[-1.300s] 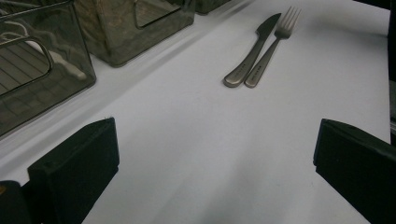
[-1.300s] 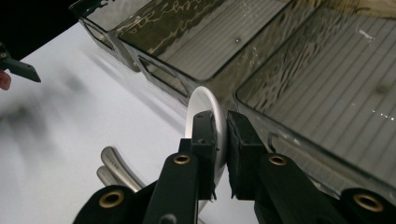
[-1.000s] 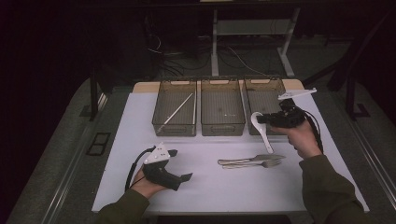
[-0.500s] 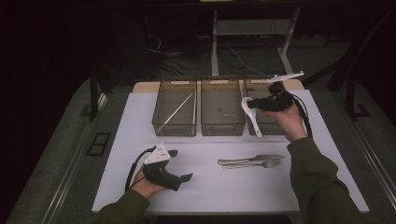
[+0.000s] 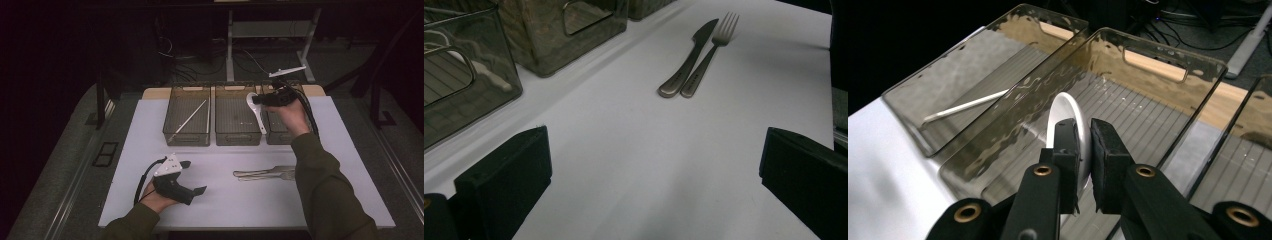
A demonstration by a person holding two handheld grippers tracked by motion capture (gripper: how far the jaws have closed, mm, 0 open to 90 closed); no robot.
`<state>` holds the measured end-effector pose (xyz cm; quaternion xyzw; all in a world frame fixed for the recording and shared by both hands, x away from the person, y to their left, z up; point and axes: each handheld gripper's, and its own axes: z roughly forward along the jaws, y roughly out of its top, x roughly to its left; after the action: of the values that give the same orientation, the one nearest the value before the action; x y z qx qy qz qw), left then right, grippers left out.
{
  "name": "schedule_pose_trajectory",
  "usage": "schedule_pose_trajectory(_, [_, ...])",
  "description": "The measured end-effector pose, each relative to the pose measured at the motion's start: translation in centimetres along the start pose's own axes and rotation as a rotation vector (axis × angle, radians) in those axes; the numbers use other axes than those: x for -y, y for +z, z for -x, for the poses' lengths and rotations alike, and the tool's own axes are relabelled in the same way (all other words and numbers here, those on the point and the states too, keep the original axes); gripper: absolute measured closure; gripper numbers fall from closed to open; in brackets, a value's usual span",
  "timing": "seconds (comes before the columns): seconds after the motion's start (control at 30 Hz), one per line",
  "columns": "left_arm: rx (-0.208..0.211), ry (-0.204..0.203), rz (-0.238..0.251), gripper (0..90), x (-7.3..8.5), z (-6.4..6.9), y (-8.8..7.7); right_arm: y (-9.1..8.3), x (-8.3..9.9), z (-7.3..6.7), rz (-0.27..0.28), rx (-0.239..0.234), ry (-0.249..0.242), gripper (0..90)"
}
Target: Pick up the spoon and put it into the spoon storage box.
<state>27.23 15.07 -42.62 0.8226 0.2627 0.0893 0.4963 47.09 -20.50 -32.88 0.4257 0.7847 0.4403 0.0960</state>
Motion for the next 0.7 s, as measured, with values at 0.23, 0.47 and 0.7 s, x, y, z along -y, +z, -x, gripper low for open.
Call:
schedule_pose_trajectory(0.23, [0.004, 0.014, -0.006, 0.0, -0.1, 0.0, -0.1, 1.8, -1.0, 0.5, -0.001, 0.031, 0.004, 81.7])
schedule_pose_trajectory(0.47, [0.005, 0.009, -0.003, 0.0, -0.1, 0.0, 0.1, 3.6, -0.4, 0.9, -0.02, 0.068, -0.007, 81.6])
schedule_pose_trajectory(0.7, [0.007, 0.017, -0.007, 0.0, -0.1, 0.0, 0.1, 5.5, 0.7, 0.1, -0.093, 0.084, -0.049, 81.5])
